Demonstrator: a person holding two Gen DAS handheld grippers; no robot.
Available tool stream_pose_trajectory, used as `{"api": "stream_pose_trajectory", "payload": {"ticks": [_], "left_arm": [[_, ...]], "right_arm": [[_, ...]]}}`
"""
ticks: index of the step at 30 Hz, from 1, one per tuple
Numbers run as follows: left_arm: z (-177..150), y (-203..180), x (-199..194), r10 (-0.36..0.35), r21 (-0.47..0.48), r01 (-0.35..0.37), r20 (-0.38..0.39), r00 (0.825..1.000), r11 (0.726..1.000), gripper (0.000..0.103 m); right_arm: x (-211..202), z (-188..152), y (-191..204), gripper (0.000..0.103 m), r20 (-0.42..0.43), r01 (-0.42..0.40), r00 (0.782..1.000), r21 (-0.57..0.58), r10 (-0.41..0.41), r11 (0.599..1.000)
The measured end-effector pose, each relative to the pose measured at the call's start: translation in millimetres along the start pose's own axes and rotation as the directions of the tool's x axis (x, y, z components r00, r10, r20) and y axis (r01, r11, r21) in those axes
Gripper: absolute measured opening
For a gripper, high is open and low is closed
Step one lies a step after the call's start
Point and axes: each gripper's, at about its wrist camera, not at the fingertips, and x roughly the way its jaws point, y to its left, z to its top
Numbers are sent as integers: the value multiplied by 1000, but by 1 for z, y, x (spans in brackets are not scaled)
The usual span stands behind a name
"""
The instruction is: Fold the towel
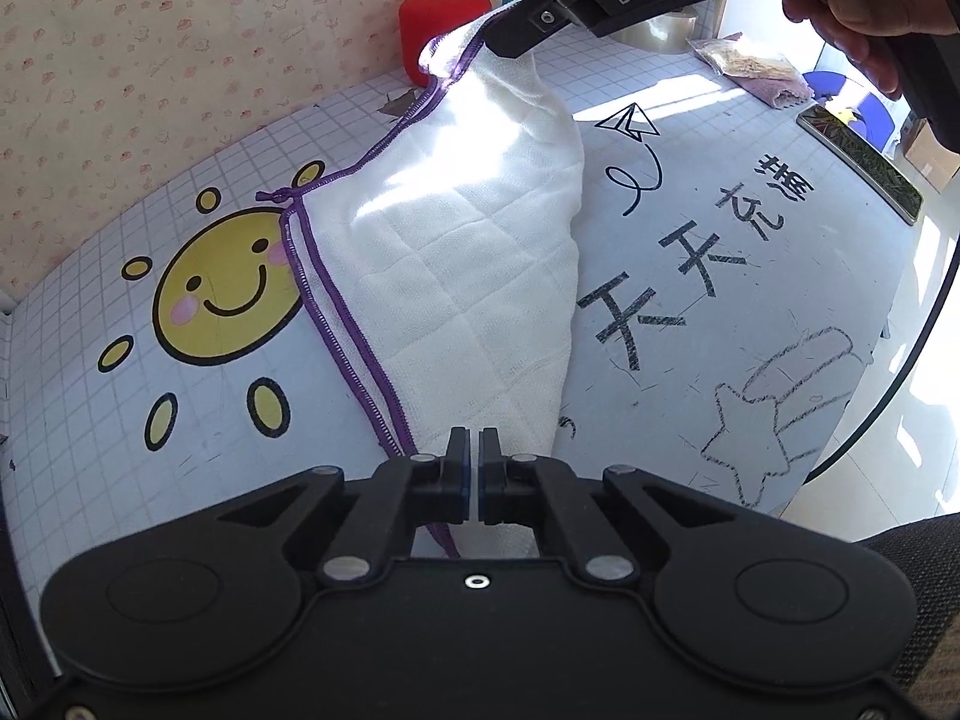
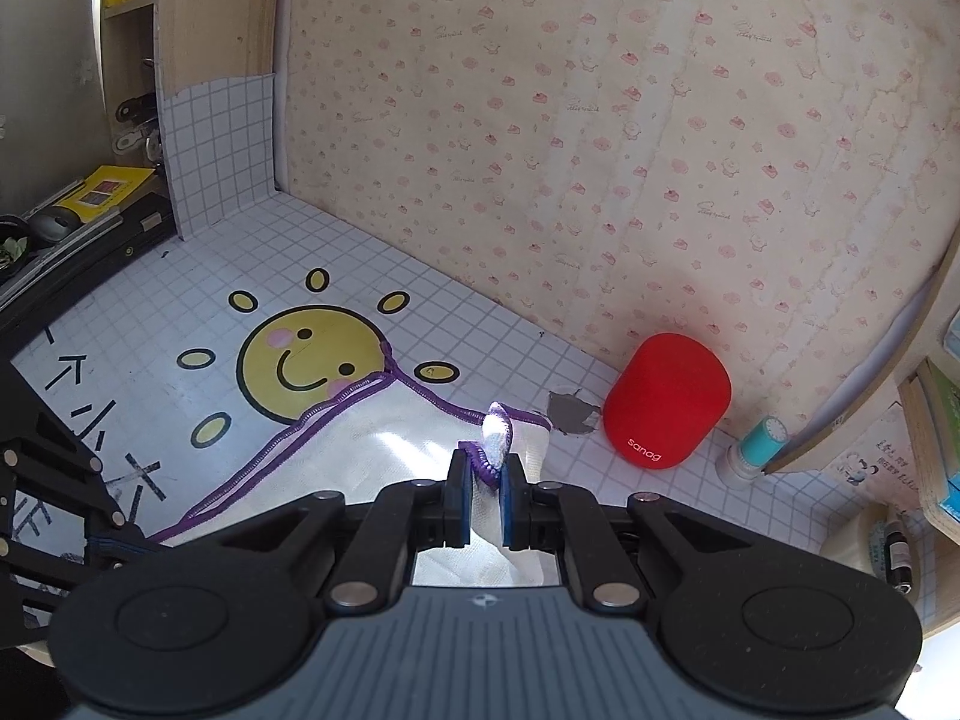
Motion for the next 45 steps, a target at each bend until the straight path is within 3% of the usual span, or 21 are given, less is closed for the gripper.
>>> {"api": "stream_pose_trajectory", "payload": {"ticks": [12,45], "left_arm": [[-21,-5,4,-18,0,18,-20,1000,1000,4],[-22,-12,7,9,-4,-9,-6,1000,1000,7]], "right_arm": [[-3,4,22,8,0,-21,1000,-28,21,999],[-37,-19,82,8,-38,-141,990,-88,138,986]]}}
